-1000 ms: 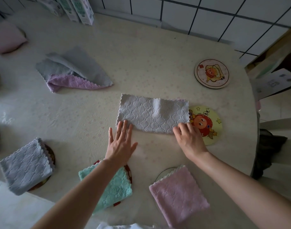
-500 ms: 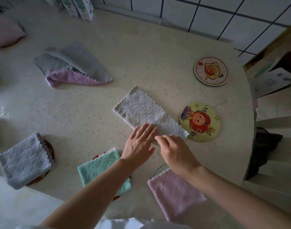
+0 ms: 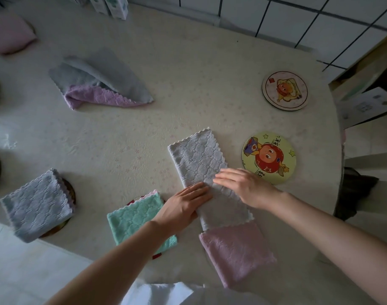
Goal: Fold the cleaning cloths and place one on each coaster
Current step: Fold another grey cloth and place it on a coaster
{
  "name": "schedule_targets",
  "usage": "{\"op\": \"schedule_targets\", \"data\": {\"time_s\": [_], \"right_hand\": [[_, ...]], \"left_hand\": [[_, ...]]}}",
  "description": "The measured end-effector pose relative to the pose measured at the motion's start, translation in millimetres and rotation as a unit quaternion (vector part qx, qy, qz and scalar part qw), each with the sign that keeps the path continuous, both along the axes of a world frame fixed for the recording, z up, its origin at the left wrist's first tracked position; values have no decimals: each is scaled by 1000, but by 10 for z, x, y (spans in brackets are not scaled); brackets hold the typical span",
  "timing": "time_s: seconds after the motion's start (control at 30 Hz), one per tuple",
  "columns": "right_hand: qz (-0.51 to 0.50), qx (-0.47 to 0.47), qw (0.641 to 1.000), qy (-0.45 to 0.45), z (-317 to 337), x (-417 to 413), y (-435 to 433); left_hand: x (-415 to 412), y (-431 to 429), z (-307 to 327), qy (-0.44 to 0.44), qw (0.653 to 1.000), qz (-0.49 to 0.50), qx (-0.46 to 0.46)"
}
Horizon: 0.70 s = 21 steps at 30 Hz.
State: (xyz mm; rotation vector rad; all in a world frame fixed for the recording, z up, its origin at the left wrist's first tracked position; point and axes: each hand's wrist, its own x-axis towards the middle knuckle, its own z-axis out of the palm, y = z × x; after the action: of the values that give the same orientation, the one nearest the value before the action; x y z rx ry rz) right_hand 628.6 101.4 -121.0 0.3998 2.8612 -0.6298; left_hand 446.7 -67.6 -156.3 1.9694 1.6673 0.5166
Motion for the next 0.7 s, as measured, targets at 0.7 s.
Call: {"op": "schedule_targets", "data": {"time_s": [0.7], "right_hand": [[-320, -208, 915, -132, -93, -797, 672]], "left_hand": [[-475, 640, 119, -478, 655, 487, -325]]}}
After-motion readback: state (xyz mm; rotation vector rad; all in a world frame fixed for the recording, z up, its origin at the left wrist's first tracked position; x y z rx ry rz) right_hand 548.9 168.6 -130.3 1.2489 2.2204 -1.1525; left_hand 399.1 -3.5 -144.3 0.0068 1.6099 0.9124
